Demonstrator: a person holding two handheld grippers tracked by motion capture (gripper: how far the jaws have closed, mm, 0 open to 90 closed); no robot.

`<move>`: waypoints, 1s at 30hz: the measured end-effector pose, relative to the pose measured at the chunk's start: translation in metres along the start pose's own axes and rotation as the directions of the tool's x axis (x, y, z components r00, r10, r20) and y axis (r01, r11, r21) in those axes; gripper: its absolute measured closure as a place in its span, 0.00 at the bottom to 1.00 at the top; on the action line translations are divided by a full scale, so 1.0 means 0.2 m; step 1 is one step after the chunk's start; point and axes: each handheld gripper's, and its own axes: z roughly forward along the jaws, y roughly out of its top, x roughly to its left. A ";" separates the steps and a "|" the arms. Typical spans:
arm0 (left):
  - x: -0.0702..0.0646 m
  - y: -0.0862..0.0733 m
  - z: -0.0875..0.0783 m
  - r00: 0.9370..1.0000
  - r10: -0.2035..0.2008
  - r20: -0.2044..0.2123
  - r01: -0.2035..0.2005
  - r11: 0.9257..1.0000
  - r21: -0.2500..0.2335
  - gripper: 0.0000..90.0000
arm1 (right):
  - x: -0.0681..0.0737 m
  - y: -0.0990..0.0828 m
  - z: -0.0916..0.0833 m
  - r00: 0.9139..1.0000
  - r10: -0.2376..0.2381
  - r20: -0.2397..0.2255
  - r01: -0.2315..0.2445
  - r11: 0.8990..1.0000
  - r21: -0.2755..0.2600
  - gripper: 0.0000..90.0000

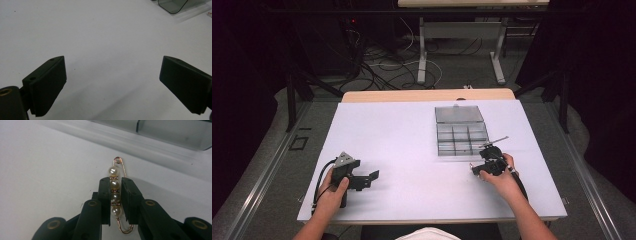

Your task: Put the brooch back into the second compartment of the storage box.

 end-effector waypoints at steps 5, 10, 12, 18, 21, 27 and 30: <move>0.00 0.00 0.00 1.000 0.000 0.000 0.000 1.000 0.001 0.08 | 0.00 0.01 0.00 1.000 0.011 0.003 -0.011 1.000 0.025 0.89; 0.00 0.00 0.00 1.000 -0.001 0.001 0.001 1.000 0.002 0.08 | 0.00 0.01 0.01 1.000 0.014 -0.009 -0.014 1.000 0.012 0.89; 0.00 0.00 0.00 1.000 -0.001 0.001 0.001 1.000 0.001 0.08 | 0.00 0.01 0.01 1.000 0.012 -0.013 -0.012 1.000 0.011 0.90; 0.00 0.00 0.00 1.000 -0.001 0.000 0.001 1.000 0.000 0.08 | 0.00 0.01 -0.01 1.000 -0.001 -0.013 0.002 1.000 0.020 0.90; 0.00 0.00 0.00 1.000 -0.001 0.000 0.001 1.000 0.001 0.08 | 0.00 0.01 -0.02 1.000 0.008 -0.014 -0.008 1.000 0.005 0.90; 0.00 0.00 0.00 1.000 0.000 -0.001 0.000 1.000 0.001 0.08 | 0.00 0.01 -0.04 1.000 0.013 -0.023 -0.013 1.000 0.010 0.90; 0.00 0.00 0.00 1.000 0.000 -0.001 0.000 1.000 0.002 0.08 | -0.01 0.01 -0.04 1.000 -0.006 -0.025 0.006 1.000 -0.007 0.90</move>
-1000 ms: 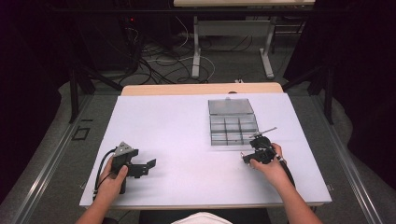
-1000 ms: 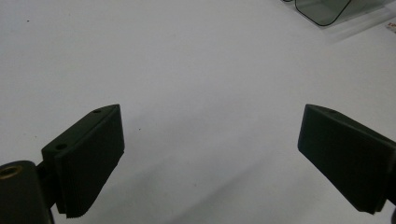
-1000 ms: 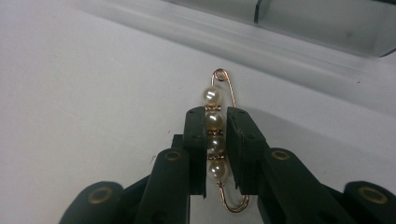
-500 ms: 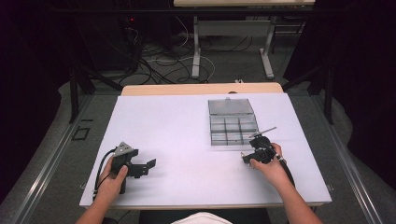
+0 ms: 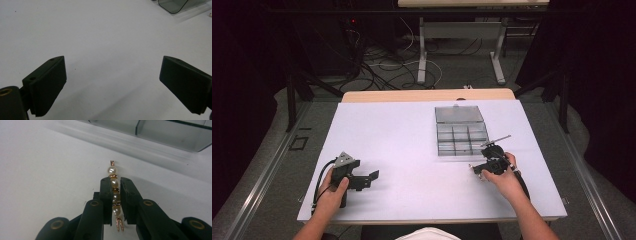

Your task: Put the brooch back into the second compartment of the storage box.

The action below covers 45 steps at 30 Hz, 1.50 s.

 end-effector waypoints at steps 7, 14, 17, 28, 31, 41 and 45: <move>0.00 0.00 0.00 1.000 0.001 0.000 -0.001 1.000 0.000 0.08 | 0.00 0.00 -0.02 1.000 0.000 -0.014 0.000 1.000 -0.013 0.90; 0.00 0.00 0.00 1.000 0.001 0.001 -0.001 1.000 0.000 0.08 | 0.00 0.00 -0.03 1.000 0.008 -0.013 -0.008 1.000 -0.015 0.90; 0.00 0.00 0.00 1.000 0.001 0.001 -0.001 1.000 0.001 0.08 | -0.01 0.00 -0.03 1.000 0.002 -0.014 -0.002 1.000 -0.021 0.90; 0.00 0.00 0.00 1.000 0.011 -0.002 -0.011 1.000 0.001 0.08 | -0.02 0.01 -0.06 1.000 -0.004 -0.020 0.003 0.999 -0.039 0.90; 0.00 0.00 0.00 1.000 0.010 -0.003 -0.010 1.000 0.003 0.08 | -0.01 0.02 -0.07 1.000 0.000 -0.018 0.000 0.999 -0.040 0.90; 0.00 0.00 0.00 1.000 0.001 -0.003 -0.001 1.000 0.002 0.08 | -0.03 0.07 -0.13 0.999 -0.025 -0.040 0.023 0.999 -0.046 0.90; 0.00 0.00 0.00 1.000 0.000 -0.003 0.000 1.000 0.004 0.08 | -0.02 0.10 -0.15 0.998 -0.044 -0.044 0.042 0.998 -0.042 0.90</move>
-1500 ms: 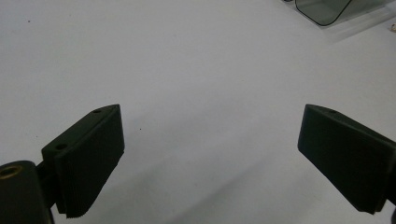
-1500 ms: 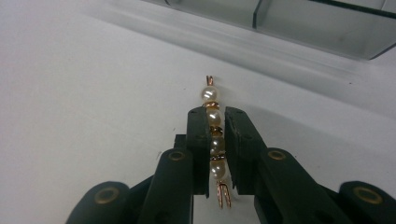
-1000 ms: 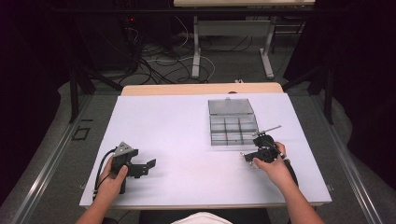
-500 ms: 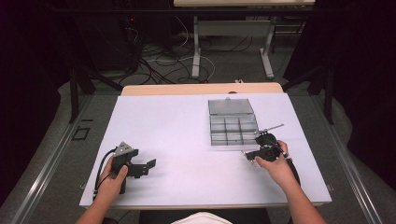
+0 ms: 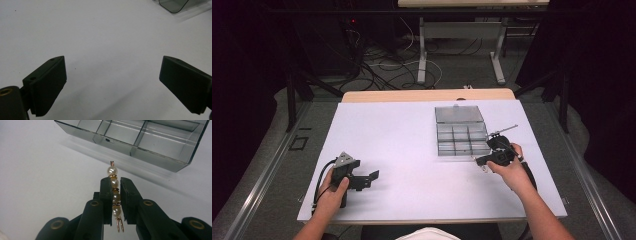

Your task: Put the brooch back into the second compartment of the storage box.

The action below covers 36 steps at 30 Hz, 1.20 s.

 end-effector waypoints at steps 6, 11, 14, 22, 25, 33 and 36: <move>0.00 0.00 0.00 1.000 -0.001 0.001 0.001 1.000 -0.001 0.08 | 0.01 0.05 -0.02 1.000 -0.012 0.003 0.012 1.000 0.012 0.90; 0.00 0.00 0.00 1.000 -0.002 0.001 0.002 1.000 -0.001 0.08 | 0.02 0.10 -0.04 0.999 -0.032 0.015 0.032 0.999 0.033 0.90; 0.00 0.00 0.00 1.000 -0.001 0.001 0.001 1.000 -0.002 0.08 | 0.03 0.13 -0.05 0.999 -0.035 0.022 0.035 0.999 0.039 0.90; 0.00 0.00 0.00 1.000 -0.004 0.000 0.004 1.000 -0.001 0.08 | 0.04 0.22 -0.08 0.996 -0.076 0.045 0.073 0.995 0.061 0.90; 0.00 0.00 0.00 1.000 -0.003 0.000 0.003 1.000 -0.001 0.08 | 0.05 0.25 -0.09 0.994 -0.088 0.059 0.084 0.994 0.069 0.90; 0.00 0.00 0.00 1.000 -0.002 0.001 0.002 1.000 -0.001 0.08 | 0.06 0.34 -0.09 0.991 -0.100 0.090 0.093 0.992 0.082 0.90; 0.00 0.00 0.00 1.000 -0.002 0.000 0.002 1.000 -0.002 0.08 | 0.05 0.37 -0.09 0.990 -0.106 0.095 0.097 0.991 0.093 0.90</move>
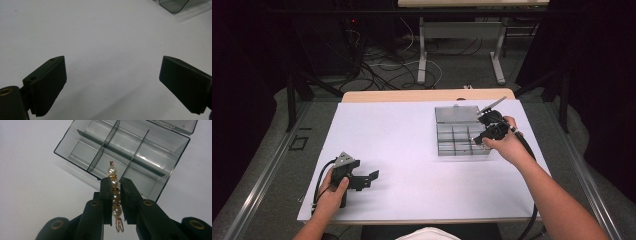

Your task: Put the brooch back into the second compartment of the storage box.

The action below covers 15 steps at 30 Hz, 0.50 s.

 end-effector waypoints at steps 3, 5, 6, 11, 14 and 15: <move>0.00 0.00 0.00 1.000 0.000 0.000 0.000 1.000 0.000 0.08 | -0.01 0.03 0.01 1.000 -0.006 0.012 0.006 1.000 0.000 0.90; 0.00 0.00 0.00 1.000 -0.001 0.001 0.001 1.000 0.000 0.08 | -0.01 0.05 0.01 1.000 -0.004 0.023 0.004 1.000 0.020 0.90; 0.00 0.00 0.00 1.000 0.000 0.001 0.000 1.000 0.000 0.08 | -0.01 0.07 0.02 1.000 0.006 0.023 -0.007 1.000 0.013 0.90; 0.00 0.00 0.00 1.000 0.001 0.002 -0.001 1.000 0.001 0.08 | -0.02 0.10 0.02 1.000 0.004 0.027 -0.005 1.000 0.017 0.90; 0.00 0.00 0.00 1.000 0.001 0.002 -0.001 1.000 0.002 0.08 | -0.02 0.13 0.03 0.999 0.005 0.037 -0.006 1.000 0.023 0.90; 0.00 0.00 0.00 1.000 0.001 0.002 -0.001 1.000 0.001 0.08 | -0.02 0.14 0.03 0.999 0.005 0.035 -0.006 1.000 0.023 0.90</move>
